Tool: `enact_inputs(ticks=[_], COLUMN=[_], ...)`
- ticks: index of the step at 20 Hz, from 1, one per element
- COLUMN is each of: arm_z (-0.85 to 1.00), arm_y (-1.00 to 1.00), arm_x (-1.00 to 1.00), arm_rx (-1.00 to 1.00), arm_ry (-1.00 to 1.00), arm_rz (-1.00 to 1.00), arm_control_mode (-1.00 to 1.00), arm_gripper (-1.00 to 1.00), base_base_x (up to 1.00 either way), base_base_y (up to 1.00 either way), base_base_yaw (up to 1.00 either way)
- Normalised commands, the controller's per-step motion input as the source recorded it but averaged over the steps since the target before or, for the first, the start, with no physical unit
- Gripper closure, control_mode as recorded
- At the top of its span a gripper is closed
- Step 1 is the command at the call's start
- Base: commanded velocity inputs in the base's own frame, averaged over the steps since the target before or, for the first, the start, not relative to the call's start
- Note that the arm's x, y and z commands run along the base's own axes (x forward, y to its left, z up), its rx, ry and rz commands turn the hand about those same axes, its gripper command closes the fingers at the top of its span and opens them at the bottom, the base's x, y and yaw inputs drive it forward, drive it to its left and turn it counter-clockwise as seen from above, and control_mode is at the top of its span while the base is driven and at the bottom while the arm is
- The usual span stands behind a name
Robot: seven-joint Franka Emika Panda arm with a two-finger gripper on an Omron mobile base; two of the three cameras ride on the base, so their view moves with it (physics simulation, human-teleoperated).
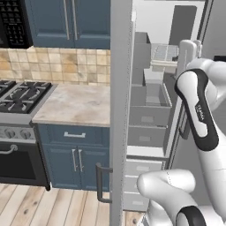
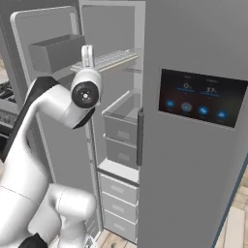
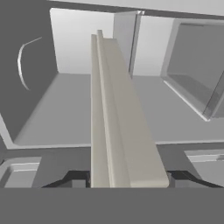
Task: The ice cube tray has been filled with water. Take the tray and place it in the freezer to make ice. Close the freezer door after placing the tray.
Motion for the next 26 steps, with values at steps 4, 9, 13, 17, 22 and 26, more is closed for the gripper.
enact_inputs(ticks=[4, 9, 13, 17, 22, 26], arm_z=[0.00, 0.00, 0.00, 0.00, 0.00, 0.00], arm_y=[-0.06, -0.04, -0.04, -0.04, -0.02, 0.00], arm_x=[0.32, 0.34, 0.35, 0.36, 0.38, 0.36], arm_rx=[0.00, 0.00, 0.00, 0.00, 0.00, 0.00], arm_ry=[0.00, 0.00, 0.00, 0.00, 0.00, 0.00], arm_rz=[-0.02, -0.02, -0.02, -0.02, -0.02, -0.01], arm_control_mode=[-1.00, -1.00, -1.00, -1.00, -1.00, -1.00], arm_gripper=[1.00, 1.00, 1.00, 1.00, 1.00, 1.00], base_base_x=[0.00, 0.00, 0.00, 0.00, 0.00, 0.00], base_base_y=[0.00, 0.00, 0.00, 0.00, 0.00, 0.00], base_base_yaw=[0.00, 0.00, 0.00, 0.00, 0.00, 0.00])
